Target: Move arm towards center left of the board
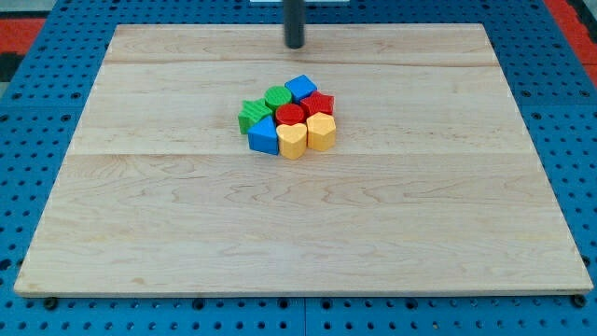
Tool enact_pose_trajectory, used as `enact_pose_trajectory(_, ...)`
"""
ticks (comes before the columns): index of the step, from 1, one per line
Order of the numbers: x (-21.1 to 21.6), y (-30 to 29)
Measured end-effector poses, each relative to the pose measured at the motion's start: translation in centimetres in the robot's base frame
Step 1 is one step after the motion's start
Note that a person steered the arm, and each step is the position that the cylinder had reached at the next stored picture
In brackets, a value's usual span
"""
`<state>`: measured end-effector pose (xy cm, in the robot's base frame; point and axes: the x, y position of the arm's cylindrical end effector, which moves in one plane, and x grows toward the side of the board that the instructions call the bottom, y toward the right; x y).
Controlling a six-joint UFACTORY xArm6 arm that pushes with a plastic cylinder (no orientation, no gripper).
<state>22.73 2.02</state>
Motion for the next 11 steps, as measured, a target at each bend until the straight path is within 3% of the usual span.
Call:
enact_pose_trajectory(1,0.0,9.0)
enact_pose_trajectory(3,2.0,17.2)
enact_pose_trajectory(7,3.4,20.2)
enact_pose_trajectory(10,11.7,26.0)
enact_pose_trajectory(11,11.8,26.2)
